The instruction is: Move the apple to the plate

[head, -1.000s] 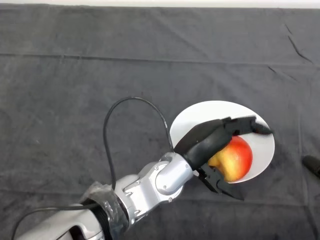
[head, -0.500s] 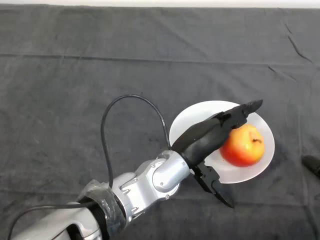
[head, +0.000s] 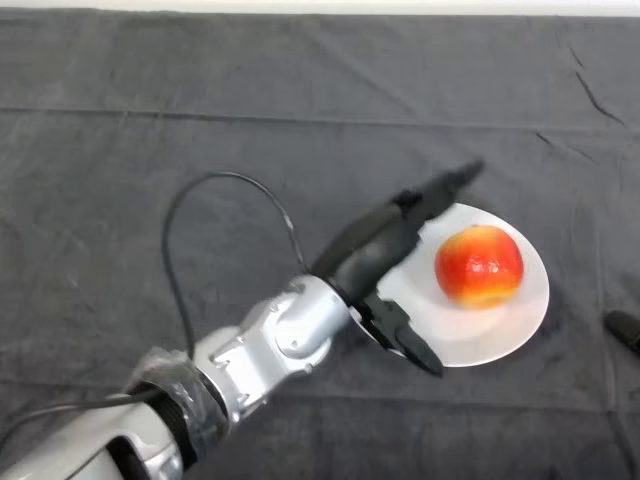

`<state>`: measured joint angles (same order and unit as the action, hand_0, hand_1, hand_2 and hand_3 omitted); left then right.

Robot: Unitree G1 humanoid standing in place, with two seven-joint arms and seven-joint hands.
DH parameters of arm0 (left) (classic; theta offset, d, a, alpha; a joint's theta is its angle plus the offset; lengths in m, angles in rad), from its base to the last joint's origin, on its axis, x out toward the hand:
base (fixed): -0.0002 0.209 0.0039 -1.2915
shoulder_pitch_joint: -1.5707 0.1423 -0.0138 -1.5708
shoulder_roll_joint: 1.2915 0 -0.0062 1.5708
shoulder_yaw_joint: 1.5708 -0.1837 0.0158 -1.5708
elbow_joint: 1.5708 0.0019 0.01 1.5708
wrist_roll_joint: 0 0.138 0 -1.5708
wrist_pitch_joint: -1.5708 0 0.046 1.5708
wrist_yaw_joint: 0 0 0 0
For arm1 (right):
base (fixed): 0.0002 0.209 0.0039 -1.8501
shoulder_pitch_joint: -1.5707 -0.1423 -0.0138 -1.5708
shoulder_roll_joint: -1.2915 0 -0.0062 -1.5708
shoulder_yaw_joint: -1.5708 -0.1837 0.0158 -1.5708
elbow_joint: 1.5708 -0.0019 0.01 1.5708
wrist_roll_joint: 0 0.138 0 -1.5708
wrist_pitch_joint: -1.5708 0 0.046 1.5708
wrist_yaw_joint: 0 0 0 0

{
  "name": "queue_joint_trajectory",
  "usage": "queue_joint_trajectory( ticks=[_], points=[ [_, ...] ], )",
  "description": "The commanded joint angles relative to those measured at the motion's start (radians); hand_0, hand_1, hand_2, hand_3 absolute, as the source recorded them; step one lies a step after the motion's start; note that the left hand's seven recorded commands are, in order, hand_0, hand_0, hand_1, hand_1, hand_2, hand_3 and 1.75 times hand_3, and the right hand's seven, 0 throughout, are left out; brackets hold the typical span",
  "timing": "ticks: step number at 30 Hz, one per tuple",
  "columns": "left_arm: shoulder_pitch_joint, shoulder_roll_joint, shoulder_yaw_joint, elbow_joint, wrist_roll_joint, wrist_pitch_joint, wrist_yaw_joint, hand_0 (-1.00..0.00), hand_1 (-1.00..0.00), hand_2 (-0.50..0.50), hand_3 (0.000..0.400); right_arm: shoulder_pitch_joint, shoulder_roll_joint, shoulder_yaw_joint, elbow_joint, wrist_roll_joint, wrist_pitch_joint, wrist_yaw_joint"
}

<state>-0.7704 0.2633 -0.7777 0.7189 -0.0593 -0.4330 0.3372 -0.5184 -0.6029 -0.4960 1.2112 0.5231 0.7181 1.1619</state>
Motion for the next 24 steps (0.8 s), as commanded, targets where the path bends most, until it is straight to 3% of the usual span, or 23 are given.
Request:
queue_joint_trajectory(
  ticks=[1, 12, 24],
  points=[
    [0.018, 0.054, 0.038, -0.031, 0.0, -0.027, 0.03, 0.0, 0.0, 0.0, 0.0, 0.007, -0.014, -0.0091, -0.009, 0.0015, 0.001, 0.0069],
    [0.103, 0.129, 0.205, -0.081, 0.006, -0.077, 0.118, 0.0, 0.0, 0.0, 0.0, 0.008, -0.014, -0.0094, -0.011, 0.0016, 0.0, 0.0056],
    [0.228, 0.239, 0.404, -0.167, -0.021, -0.124, 0.168, 0.0, 0.0, 0.0, 0.0, 0.009, -0.013, -0.0098, -0.013, 0.0019, 0.0, 0.0038]
  ],
)
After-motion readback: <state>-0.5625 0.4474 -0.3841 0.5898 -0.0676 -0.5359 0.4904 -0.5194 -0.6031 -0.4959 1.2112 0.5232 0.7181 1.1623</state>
